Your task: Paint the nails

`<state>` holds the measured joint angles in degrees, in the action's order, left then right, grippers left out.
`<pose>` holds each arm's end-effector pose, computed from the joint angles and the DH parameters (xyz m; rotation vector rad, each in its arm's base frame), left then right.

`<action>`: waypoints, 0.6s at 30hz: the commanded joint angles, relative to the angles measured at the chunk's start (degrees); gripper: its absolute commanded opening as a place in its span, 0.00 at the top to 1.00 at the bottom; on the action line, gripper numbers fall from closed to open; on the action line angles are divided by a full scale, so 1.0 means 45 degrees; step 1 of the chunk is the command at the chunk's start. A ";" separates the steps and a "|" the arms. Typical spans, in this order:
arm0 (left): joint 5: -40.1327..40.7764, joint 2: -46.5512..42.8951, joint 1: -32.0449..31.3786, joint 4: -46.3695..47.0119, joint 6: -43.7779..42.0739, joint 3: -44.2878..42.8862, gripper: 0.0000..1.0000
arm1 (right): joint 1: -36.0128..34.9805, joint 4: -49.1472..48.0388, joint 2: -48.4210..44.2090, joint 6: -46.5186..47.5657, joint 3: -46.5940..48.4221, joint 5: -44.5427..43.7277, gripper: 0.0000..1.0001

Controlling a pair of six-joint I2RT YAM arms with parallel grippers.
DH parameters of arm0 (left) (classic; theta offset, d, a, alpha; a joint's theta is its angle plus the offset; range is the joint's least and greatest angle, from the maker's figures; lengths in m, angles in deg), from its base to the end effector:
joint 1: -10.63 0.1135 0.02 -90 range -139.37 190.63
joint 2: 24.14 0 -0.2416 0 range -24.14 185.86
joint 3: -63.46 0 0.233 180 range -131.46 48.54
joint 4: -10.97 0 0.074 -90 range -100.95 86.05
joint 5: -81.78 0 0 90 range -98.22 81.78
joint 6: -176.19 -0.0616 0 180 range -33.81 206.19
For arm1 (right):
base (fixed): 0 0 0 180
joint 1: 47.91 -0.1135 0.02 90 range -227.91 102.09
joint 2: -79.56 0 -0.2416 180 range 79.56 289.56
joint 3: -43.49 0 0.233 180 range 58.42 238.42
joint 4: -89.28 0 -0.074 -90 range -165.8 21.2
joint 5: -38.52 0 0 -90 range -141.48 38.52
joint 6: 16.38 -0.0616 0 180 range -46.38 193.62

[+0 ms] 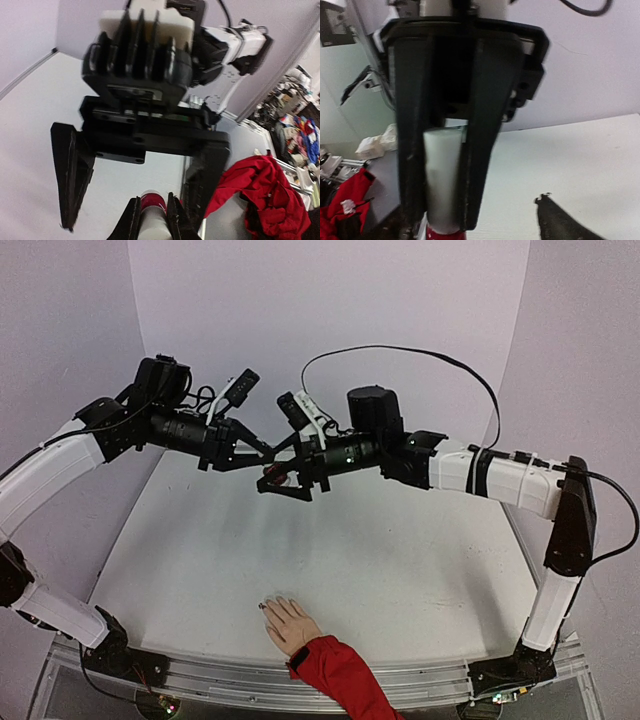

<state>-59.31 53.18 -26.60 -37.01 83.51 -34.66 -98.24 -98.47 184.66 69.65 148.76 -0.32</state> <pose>0.1979 -0.2106 0.3805 1.2340 1.6845 -1.2783 0.2360 0.3597 0.3630 -1.3014 1.0173 1.3753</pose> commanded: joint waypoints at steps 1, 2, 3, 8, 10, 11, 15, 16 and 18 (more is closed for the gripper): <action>0.4865 -0.0021 0.0289 -0.0632 0.0877 -0.0299 1.00 | 0.0293 -0.0386 -0.0812 0.0730 -0.0864 -0.5182 0.02; 0.6182 -0.0073 0.0320 -0.0643 0.1048 -0.0010 1.00 | 0.0464 -0.0331 -0.1021 0.0594 -0.1130 -0.6056 0.02; 0.7733 -0.0119 0.0334 -0.0642 0.1242 0.0270 1.00 | 0.0615 -0.0241 -0.1215 0.0492 -0.1427 -0.6866 0.02; 1.2970 -0.0086 0.0456 0.0056 0.2410 0.2174 1.00 | 0.1286 -0.0060 -0.2465 0.0287 -0.2988 -0.9450 0.02; 1.3687 -0.0126 0.0559 0.1228 0.3017 0.3406 1.00 | 0.1393 -0.0058 -0.2937 0.0351 -0.3518 -0.9793 0.02; 1.3869 -0.0138 0.0613 0.2107 0.3303 0.3962 1.00 | 0.1415 -0.0058 -0.3154 0.0354 -0.3708 -0.9936 0.02; 1.4756 0.0017 0.0712 0.4568 0.3940 0.5892 1.00 | 0.1457 -0.0058 -0.3754 0.0426 -0.4209 -1.0211 0.02; 1.5016 0.0149 0.0730 0.5009 0.3987 0.6206 1.00 | 0.1457 -0.0058 -0.3872 0.0446 -0.4295 -1.0269 0.02; 1.5633 0.0653 0.0745 0.5568 0.3942 0.6501 1.00 | 0.1457 -0.0058 -0.4071 0.0476 -0.4452 -1.0423 0.02</action>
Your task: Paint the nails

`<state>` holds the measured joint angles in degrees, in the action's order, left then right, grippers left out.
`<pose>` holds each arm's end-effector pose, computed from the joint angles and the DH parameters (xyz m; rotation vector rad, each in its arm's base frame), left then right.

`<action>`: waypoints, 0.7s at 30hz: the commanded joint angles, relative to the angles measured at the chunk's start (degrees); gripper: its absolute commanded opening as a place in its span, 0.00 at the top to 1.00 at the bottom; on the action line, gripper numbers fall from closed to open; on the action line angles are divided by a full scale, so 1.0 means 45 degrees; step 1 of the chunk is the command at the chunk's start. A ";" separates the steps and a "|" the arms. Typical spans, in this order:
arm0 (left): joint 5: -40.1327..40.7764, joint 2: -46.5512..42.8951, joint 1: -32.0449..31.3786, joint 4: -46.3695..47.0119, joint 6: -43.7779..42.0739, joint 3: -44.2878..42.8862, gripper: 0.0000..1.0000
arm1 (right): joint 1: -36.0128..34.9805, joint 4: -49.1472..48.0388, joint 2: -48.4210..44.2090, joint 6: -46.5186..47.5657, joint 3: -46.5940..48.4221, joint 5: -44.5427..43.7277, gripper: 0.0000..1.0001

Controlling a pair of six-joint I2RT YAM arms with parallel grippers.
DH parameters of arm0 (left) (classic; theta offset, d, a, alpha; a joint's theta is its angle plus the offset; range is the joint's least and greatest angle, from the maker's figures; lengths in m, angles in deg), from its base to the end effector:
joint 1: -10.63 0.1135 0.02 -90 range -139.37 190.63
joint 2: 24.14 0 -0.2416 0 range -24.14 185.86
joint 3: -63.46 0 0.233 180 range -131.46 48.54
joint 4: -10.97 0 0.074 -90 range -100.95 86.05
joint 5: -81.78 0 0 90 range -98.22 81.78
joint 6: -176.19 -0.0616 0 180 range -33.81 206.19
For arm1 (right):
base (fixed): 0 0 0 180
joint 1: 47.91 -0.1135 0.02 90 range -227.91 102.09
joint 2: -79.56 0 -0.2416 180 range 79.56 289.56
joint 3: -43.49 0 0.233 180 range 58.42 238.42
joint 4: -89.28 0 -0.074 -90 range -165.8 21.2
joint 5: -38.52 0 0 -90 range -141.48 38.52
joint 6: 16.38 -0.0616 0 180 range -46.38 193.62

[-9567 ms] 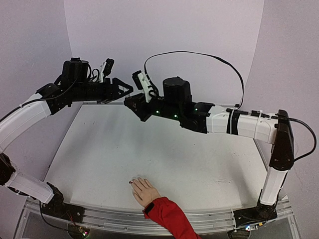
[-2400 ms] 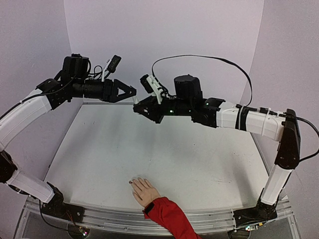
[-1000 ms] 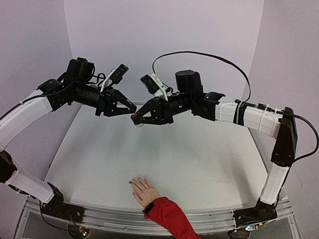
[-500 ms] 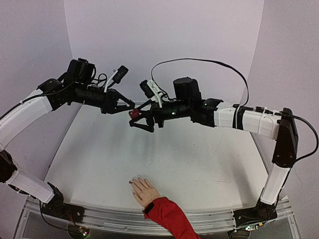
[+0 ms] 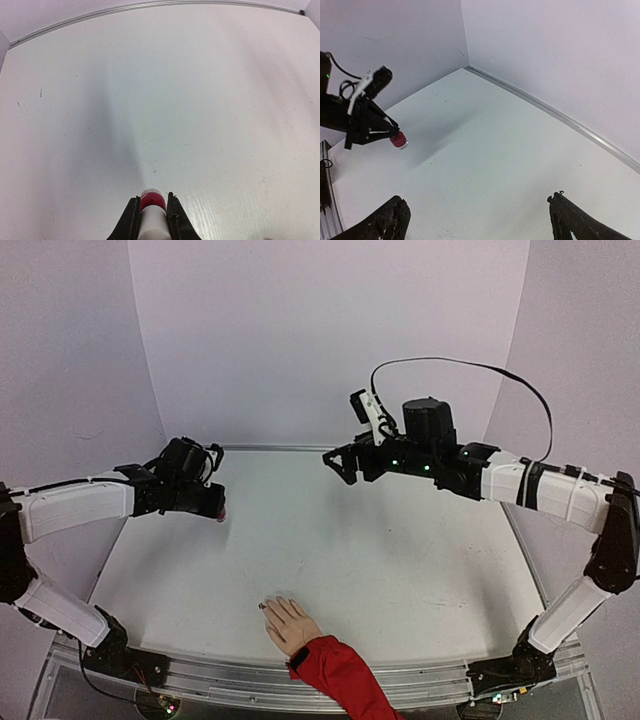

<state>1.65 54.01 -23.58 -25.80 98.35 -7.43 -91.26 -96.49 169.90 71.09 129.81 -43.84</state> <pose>0.2527 -0.1590 0.2269 0.3622 2.3057 -0.2044 0.2771 0.2729 0.3429 -0.6544 1.4461 0.7337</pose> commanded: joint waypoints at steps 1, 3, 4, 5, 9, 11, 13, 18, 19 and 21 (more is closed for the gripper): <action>0.2361 0.0810 0.0107 0.3136 0.0655 0.0465 1.00 | -0.0075 -0.0500 -0.0872 0.0186 -0.0299 -0.0818 0.02; 0.2682 0.1476 0.0234 0.3247 0.0769 0.0454 1.00 | -0.0073 -0.0500 -0.1012 0.0190 -0.0380 -0.1001 0.02; 0.2657 0.1766 0.0345 0.3252 0.0900 0.0426 1.00 | -0.0073 -0.0500 -0.1073 0.0190 -0.0410 -0.1073 0.02; 0.2644 0.2017 0.0437 0.3277 0.1075 0.0432 1.00 | -0.0073 -0.0500 -0.1144 0.0196 -0.0447 -0.1165 0.02; 0.2782 0.2708 0.0552 0.3549 0.1605 0.0685 1.00 | -0.0073 -0.0500 -0.1453 0.0293 -0.0588 -0.1482 0.02; 0.2788 0.2833 0.0547 0.3671 0.1720 0.0828 1.00 | -0.0057 -0.0500 -0.1580 0.0350 -0.0662 -0.1618 0.02; 0.3123 0.2999 0.0552 0.3860 0.1835 0.1028 1.00 | -0.0053 -0.0500 -0.1688 0.0404 -0.0754 -0.1675 0.02; 0.3514 0.3259 0.0553 0.4041 0.1915 0.1377 0.98 | -0.0034 -0.0514 -0.1775 0.0376 -0.0872 -0.1698 0.02; 0.3559 0.3388 0.0553 0.4067 0.1851 0.1384 0.97 | -0.0024 -0.0534 -0.1776 0.0374 -0.0884 -0.1698 0.02; 0.3631 0.3536 0.0553 0.4103 0.1834 0.1476 0.97 | -0.0019 -0.0558 -0.1757 0.0347 -0.0885 -0.1698 0.02</action>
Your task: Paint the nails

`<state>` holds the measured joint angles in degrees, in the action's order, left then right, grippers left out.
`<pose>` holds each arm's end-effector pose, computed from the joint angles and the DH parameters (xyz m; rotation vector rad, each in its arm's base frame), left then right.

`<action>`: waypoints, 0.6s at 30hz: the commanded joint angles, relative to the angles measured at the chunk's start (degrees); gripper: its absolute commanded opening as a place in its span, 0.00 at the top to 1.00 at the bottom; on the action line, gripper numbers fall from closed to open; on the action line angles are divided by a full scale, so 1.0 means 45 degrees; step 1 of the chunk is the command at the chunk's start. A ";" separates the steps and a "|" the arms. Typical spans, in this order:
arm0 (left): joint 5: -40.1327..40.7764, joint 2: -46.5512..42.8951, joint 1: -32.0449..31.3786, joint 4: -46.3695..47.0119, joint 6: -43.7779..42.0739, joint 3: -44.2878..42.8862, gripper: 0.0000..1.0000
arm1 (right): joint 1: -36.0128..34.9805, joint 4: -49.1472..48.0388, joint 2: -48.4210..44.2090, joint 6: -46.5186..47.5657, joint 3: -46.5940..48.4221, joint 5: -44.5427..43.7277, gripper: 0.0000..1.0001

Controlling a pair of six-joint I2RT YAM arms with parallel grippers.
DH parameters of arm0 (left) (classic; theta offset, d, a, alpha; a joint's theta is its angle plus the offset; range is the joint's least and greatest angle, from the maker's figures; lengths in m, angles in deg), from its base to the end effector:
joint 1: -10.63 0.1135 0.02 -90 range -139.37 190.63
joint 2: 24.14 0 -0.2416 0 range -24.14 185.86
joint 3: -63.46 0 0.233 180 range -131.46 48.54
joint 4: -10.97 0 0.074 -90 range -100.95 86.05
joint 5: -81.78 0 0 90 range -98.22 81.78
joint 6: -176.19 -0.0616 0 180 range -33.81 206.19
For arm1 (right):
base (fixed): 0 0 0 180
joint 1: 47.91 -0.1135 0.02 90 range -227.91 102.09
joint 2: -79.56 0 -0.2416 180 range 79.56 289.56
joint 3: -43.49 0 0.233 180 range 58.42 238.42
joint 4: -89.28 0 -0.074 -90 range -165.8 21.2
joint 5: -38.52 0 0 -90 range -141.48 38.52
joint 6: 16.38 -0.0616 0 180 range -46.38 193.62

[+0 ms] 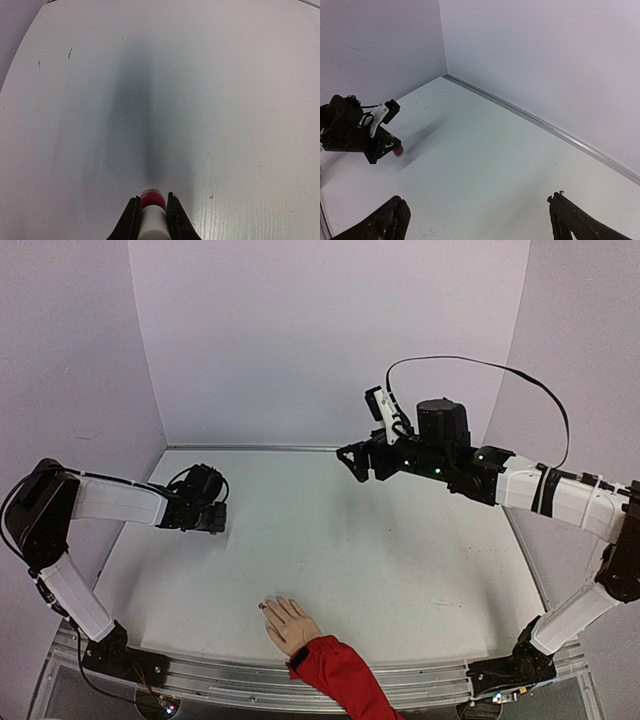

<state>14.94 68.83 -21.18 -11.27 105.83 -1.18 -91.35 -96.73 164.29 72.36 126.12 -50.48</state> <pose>0.2852 -0.1484 0.1433 0.0777 2.3603 0.0684 0.2650 0.2524 0.3548 -0.5662 1.4281 0.6378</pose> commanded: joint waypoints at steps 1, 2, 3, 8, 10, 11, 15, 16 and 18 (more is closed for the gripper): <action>0.0710 0.0256 0.0019 0.0923 0.0226 0.0163 0.97 | 0.0004 -0.0524 -0.0503 0.0065 -0.0064 -0.0221 0.02; 0.0623 0.0261 0.0019 0.0980 0.0243 0.0219 0.97 | 0.0005 -0.0525 -0.0508 0.0064 -0.0064 -0.0221 0.02; 0.0548 0.0229 0.0019 0.1071 0.0255 0.0253 0.97 | 0.0005 -0.0525 -0.0508 0.0052 -0.0064 -0.0221 0.02; 0.0620 0.0163 0.0019 0.1089 0.0455 0.0433 0.91 | 0.0003 -0.0545 -0.0609 0.0043 -0.0113 -0.0221 0.02; 0.0654 0.0076 0.0016 0.1067 0.0527 0.0507 0.86 | 0.0005 -0.0545 -0.0694 -0.0002 -0.0159 -0.0221 0.02; 0.0637 0.0045 0.0018 0.1059 0.0525 0.0526 0.84 | 0.0020 -0.0545 -0.0744 -0.0029 -0.0179 -0.0221 0.02; 0.0603 -0.0319 0.0019 0.1046 0.0434 0.0583 0.69 | 0.0025 -0.0526 -0.0902 -0.0035 -0.0182 -0.0793 0.02; 0.0585 -0.0473 0.0019 0.1040 0.0396 0.0565 0.64 | 0.0025 -0.0515 -0.0958 -0.0019 -0.0182 -0.0954 0.02; 0.0504 -0.0866 0.0019 0.1015 0.0292 0.0550 0.52 | 0.0053 -0.0473 -0.1074 -0.0032 -0.0163 -0.1319 0.02</action>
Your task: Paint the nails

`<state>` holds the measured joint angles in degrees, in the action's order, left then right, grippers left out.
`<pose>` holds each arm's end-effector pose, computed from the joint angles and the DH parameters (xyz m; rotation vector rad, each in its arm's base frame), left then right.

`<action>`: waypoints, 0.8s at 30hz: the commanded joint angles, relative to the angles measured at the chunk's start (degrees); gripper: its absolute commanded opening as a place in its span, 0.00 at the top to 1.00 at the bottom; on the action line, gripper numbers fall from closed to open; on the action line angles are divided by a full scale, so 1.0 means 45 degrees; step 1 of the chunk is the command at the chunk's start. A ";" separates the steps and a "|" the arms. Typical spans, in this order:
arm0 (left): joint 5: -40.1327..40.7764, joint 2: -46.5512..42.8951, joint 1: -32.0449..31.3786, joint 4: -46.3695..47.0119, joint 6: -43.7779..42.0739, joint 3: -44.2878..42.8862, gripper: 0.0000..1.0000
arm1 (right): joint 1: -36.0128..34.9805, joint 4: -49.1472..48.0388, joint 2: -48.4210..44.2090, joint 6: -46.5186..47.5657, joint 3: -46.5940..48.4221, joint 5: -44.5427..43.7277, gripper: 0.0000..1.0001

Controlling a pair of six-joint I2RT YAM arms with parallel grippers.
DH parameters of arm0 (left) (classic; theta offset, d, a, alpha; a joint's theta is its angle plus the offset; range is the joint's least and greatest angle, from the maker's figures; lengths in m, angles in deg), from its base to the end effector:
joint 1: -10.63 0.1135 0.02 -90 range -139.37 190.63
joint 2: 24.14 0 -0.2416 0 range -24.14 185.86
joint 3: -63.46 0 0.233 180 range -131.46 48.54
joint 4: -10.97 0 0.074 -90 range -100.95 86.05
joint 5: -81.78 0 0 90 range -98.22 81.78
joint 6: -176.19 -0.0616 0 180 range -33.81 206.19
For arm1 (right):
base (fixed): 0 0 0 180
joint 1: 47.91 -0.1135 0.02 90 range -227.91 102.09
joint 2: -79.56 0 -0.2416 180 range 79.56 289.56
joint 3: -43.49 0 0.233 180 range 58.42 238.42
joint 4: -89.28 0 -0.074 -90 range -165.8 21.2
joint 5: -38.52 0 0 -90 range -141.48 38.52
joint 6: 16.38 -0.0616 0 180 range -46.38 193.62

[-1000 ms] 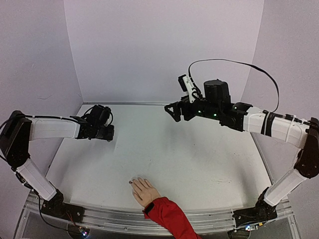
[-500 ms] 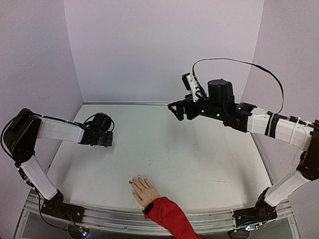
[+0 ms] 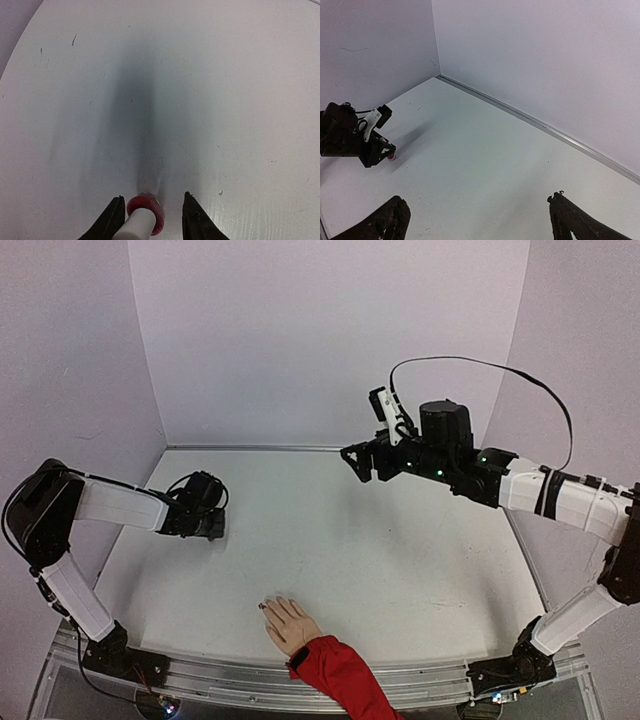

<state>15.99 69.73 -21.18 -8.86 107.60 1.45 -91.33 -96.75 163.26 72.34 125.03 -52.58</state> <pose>0.2809 -0.1445 0.1294 0.0389 2.3697 0.0855 0.2635 0.2477 0.3540 -0.5368 1.4371 0.6105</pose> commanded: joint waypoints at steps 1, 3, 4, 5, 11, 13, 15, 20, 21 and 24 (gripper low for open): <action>0.0222 -0.1314 0.0019 0.0416 -0.0140 -0.0057 0.46 | 0.0057 -0.0436 -0.0910 -0.0018 0.0095 -0.1061 0.02; 0.0080 -0.1927 0.0019 0.0183 -0.0219 -0.0122 0.38 | 0.0078 -0.0191 -0.1083 0.0001 0.0214 -0.1652 0.02; 0.0044 -0.2242 0.0019 -0.0024 -0.0242 -0.0200 0.35 | 0.0078 -0.0037 -0.1193 0.0068 0.0276 -0.1965 0.02; 0.0013 -0.2555 0.0019 -0.0299 -0.0255 -0.0341 0.32 | 0.0078 0.0141 -0.1332 0.0094 0.0320 -0.2392 0.02; -0.0043 -0.4762 0.0019 -0.2839 -0.0728 -0.2322 0.16 | 0.0083 0.2231 -0.2090 0.0772 0.1560 -0.6260 0.02; -0.0185 -0.5548 0.0019 -0.3218 -0.1269 -0.3040 0.09 | 0.0091 0.2549 -0.2575 0.1105 0.1660 -0.7352 0.02; -0.0257 -0.6120 0.0019 -0.3562 -0.1888 -0.3893 0.05 | 0.0081 0.2618 -0.3152 0.1468 0.1601 -0.7991 0.02; -0.0257 -0.7007 0.0019 -0.3933 -0.2909 -0.5573 0.02 | 0.0078 0.2624 -0.4349 0.1674 0.1695 -0.8421 0.02; -0.0235 -0.7125 0.0019 -0.3988 -0.3013 -0.5769 0.01 | 0.0088 0.2583 -0.4534 0.1654 0.1696 -0.8467 0.02; -0.0122 -0.7539 0.0019 -0.4065 -0.3041 -0.6045 0.01 | 0.0078 0.2452 -0.5014 0.1636 0.1502 -0.8402 0.02</action>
<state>14.92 37.62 -21.18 -24.99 96.78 -23.17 -91.15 -83.98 143.39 78.59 130.58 -87.18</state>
